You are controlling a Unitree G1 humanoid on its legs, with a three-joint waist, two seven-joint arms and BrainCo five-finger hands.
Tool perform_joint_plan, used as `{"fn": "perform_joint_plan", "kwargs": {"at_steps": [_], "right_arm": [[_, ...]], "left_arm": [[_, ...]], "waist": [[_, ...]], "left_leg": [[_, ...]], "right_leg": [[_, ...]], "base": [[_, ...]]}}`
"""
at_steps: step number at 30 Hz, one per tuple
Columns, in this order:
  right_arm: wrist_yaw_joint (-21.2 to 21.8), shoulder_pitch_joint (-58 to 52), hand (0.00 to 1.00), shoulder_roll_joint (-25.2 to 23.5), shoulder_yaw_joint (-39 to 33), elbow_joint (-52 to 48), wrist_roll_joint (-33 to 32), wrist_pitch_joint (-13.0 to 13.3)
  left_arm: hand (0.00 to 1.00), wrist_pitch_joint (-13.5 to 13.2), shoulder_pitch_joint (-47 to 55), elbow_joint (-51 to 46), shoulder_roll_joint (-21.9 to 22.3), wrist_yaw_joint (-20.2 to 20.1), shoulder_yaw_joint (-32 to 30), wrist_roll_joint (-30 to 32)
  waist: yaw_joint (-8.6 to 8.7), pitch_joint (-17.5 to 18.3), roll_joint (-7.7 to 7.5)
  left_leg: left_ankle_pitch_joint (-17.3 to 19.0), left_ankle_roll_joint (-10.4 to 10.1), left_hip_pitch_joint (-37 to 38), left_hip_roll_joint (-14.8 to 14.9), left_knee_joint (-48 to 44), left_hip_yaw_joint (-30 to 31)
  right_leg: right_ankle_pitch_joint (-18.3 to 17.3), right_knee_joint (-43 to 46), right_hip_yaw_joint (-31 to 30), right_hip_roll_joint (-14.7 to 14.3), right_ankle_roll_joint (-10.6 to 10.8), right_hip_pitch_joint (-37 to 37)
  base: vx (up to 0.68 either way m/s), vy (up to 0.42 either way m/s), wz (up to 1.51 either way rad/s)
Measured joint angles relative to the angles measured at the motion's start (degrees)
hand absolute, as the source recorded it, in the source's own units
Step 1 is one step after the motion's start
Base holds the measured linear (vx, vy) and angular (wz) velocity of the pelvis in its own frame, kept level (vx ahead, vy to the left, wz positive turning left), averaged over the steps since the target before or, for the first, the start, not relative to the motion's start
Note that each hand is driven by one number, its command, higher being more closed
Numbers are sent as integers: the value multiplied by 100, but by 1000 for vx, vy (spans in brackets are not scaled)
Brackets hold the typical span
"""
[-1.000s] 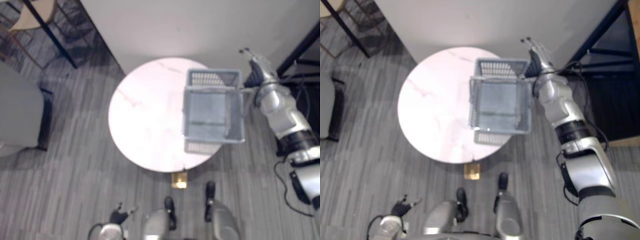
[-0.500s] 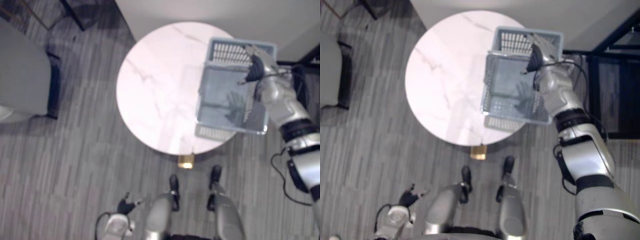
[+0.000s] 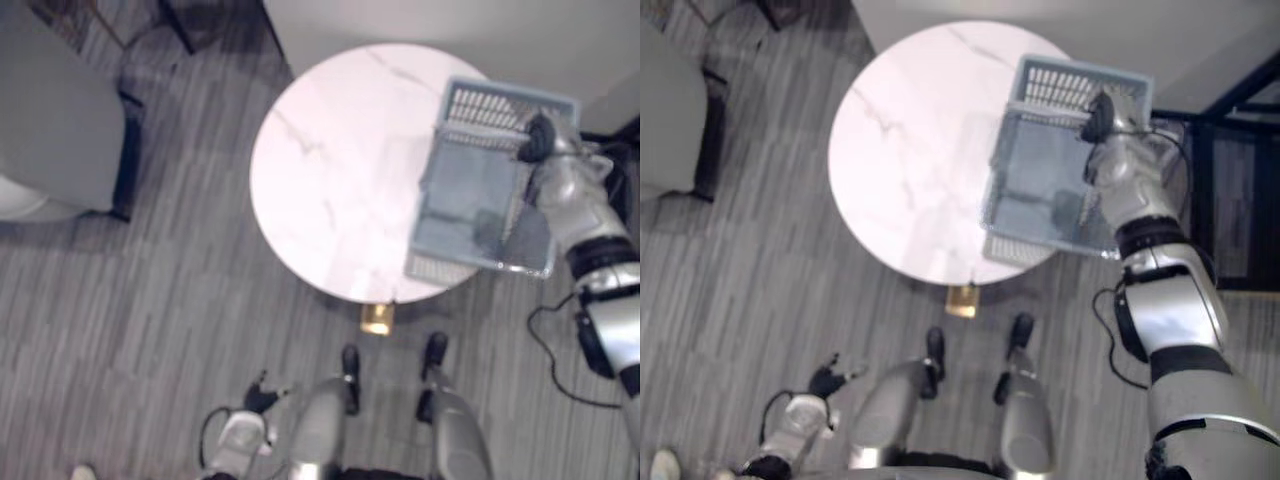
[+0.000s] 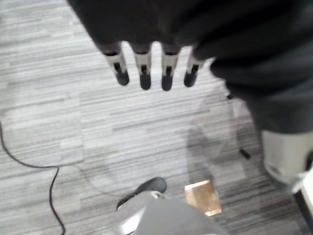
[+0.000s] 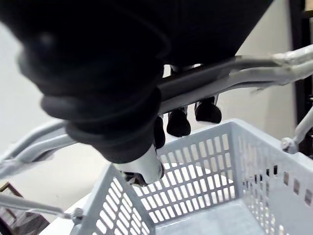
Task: Pick vegetable in the basket
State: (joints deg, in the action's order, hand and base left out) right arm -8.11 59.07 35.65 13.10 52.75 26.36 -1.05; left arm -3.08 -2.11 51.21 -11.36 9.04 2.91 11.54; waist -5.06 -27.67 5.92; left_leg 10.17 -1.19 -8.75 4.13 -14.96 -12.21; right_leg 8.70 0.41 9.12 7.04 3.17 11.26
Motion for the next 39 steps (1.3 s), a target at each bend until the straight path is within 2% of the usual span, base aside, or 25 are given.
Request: {"fn": "perform_joint_plan", "kwargs": {"at_steps": [4, 6, 8, 9, 10, 11, 13, 15, 16, 18, 19, 21, 22, 23, 25, 27, 29, 31, 33, 34, 35, 36, 37, 38, 39], "right_arm": [[131, -1633, 100, -39, -588, -1332, -239, -16], [132, -2187, 100, -197, -826, -1707, -364, -30], [116, -3020, 100, -647, -1101, -2162, -546, -53], [102, -3214, 100, -820, -1142, -2184, -611, -62], [106, -3578, 100, -1230, -1233, -2185, -706, -83], [107, -3914, 100, -1627, -1254, -2180, -824, -89], [109, -4354, 100, -2071, -1297, -2138, -961, -87], [112, -4842, 100, -2252, -1397, -2140, -1110, -87], [105, -5189, 100, -2321, -1551, -2144, -1166, -86], [102, -5643, 100, -2544, -1850, -2230, -1334, -53], [39, -5854, 100, -2756, -2227, -2298, -1452, -32], [-59, -6193, 100, -2966, -2417, -2264, -1765, 23], [-77, -6403, 100, -2994, -2416, -2236, -1792, 28], [-84, -6463, 100, -2986, -2406, -2203, -1792, 28], [-116, -6433, 100, -2860, -2377, -1628, -1741, -5], [-131, -6379, 100, -2746, -2380, -1201, -1721, -70], [-145, -6383, 100, -2628, -2506, -869, -1739, -268], [-149, -6463, 100, -2563, -2627, -677, -1734, -293], [-146, -6653, 100, -2484, -2630, -681, -1736, -314], [-138, -6779, 100, -2430, -2633, -683, -1734, -320], [-96, -6893, 100, -2426, -2623, -674, -1717, -325], [-98, -6934, 100, -2435, -2658, -614, -1703, -348], [-99, -7168, 100, -2558, -2728, -595, -1668, -375], [-101, -7351, 100, -2743, -2868, -592, -1638, -435], [-152, -7378, 100, -2803, -2979, -569, -1637, -496]], "left_arm": [[0, 13, 13, -95, 9, -153, 8, 54], [0, 58, 14, -96, 17, -220, -2, 91], [0, 87, 11, -96, 16, -287, -45, 102], [0, 87, 13, -100, 14, -294, -50, 102], [0, 112, 35, -99, -30, -295, -118, 102], [0, 124, 77, -101, -84, -294, -255, 101], [0, 173, 87, -99, -61, -282, -437, 100], [0, 243, 78, -91, 107, -288, -551, 101], [0, 241, 77, -69, 246, -298, -542, 102], [0, 235, 11, 90, 390, -307, -541, 137], [0, 246, -66, 181, 416, -305, -545, 282], [0, 335, -44, 303, 452, -254, -562, 355], [0, 384, 57, 325, 512, -230, -577, 356], [0, 388, 119, 323, 570, -194, -616, 337], [0, 383, 394, 272, 804, -11, -833, 230], [0, 325, 457, 128, 850, 83, -959, -6], [0, 261, 468, 99, 837, 185, -1066, -62], [0, 245, 465, 76, 834, 190, -1208, -177], [0, 257, 465, 89, 814, 191, -1232, -157], [0, 287, 502, 185, 829, 174, -1223, -117], [0, 319, 627, 325, 737, 161, -1247, 28], [0, 375, 626, 420, 681, 147, -1254, 70], [0, 396, 701, 493, 600, 85, -1198, 99], [0, 406, 714, 503, 481, 64, -1044, 111], [0, 419, 713, 491, 414, 64, -966, 113]], "waist": [[228, 23, -46], [354, 29, -66], [420, 46, -90], [423, 81, -155], [407, 215, -351], [363, 339, -529], [340, 410, -656], [414, 490, -553], [543, 599, -506], [722, 825, -424], [874, 837, -417], [953, 978, -452], [941, 1071, -474], [949, 1090, -457], [794, 1145, -458], [641, 1167, -466], [609, 1175, -484], [604, 1145, -548], [583, 1201, -460], [489, 1289, -311], [359, 1369, -412], [405, 1368, -402], [457, 1490, -520], [523, 1507, -648], [545, 1516, -678]], "left_leg": [[247, 77, 580, 84, -15, -652], [336, 93, 779, 135, -13, -1027], [351, 105, 1177, 326, 186, -1841], [367, 92, 1283, 364, 212, -2069], [427, 38, 1424, 433, 228, -2529], [494, -55, 1543, 544, 98, -3001], [561, -166, 1799, 738, -164, -3684], [567, -182, 2067, 910, -316, -4104], [564, -199, 2218, 973, -454, -4188], [647, -334, 2293, 1002, -450, -4194], [577, -327, 2416, 932, -327, -4250], [394, -385, 2553, 1008, -750, -4192], [174, -205, 2382, 1180, -1473, -3794], [312, -192, 2252, 1197, -1708, -3380], [949, -280, 1725, 696, -1886, -1606], [1089, -273, 1318, 518, -1909, -788], [1092, -278, 647, 494, -1735, -222], [968, -316, 258, 522, -1258, -174], [676, -310, 135, 634, -547, -501], [389, -221, 106, 809, -345, -597], [263, -248, 225, 741, -583, -753], [193, -141, 284, 729, -647, -706], [281, -92, 446, 632, -566, -757], [302, -31, 690, 470, -302, -737], [300, -34, 824, 390, -152, -730]], "right_leg": [[-32, 133, -619, -92, 36, -163], [-302, 195, -489, -58, -83, -149], [-885, 992, 1679, 552, -969, -23], [-1004, 1301, 2297, 796, -1117, 1], [-1245, 1899, 3320, 1240, -1327, 40], [-1366, 2235, 4071, 1473, -1452, -4], [-1436, 2257, 4523, 1318, -1343, -43], [-1447, 2118, 4162, 903, -1292, -23], [-1541, 2067, 3800, 720, -1136, -5], [-1618, 2098, 3356, 497, -1126, 161], [-1710, 2182, 3124, 388, -1090, 178], [-1862, 2231, 2672, 176, -969, 212], [-1851, 2034, 2289, -34, -945, 177], [-1820, 1899, 2103, -156, -927, 118], [-1663, 1464, 1172, -676, -815, -98], [-1655, 1294, 695, -924, -803, -321], [-1638, 1117, 265, -1069, -776, -559], [-1634, 935, 4, -1089, -768, -683], [-1540, 607, -192, -1191, -608, -856], [-1534, 607, -375, -1331, -558, -959], [-1693, 1285, -438, -1193, -671, -744], [-1804, 1454, -449, -1209, -535, -758], [-2024, 1616, -268, -1011, -332, -791], [-2299, 1925, 67, -707, 265, -825], [-2327, 2253, 160, -554, 356, -775]], "base": [[-23, 39, -83], [-29, 46, -110], [-19, 103, -164], [16, 75, -180], [96, 0, -201], [146, -40, -214], [223, -148, -197], [247, -170, -193], [201, -119, -174], [194, -78, -141], [188, -37, -121], [189, -40, -133], [183, -60, -153], [183, -60, -175], [118, -5, -202], [123, 27, -170], [105, 49, -136], [80, 68, -120], [78, 72, -123], [196, 124, -178], [218, 136, -165], [281, 174, -122], [232, 160, 1], [245, 162, 27], [302, 151, 39]]}}
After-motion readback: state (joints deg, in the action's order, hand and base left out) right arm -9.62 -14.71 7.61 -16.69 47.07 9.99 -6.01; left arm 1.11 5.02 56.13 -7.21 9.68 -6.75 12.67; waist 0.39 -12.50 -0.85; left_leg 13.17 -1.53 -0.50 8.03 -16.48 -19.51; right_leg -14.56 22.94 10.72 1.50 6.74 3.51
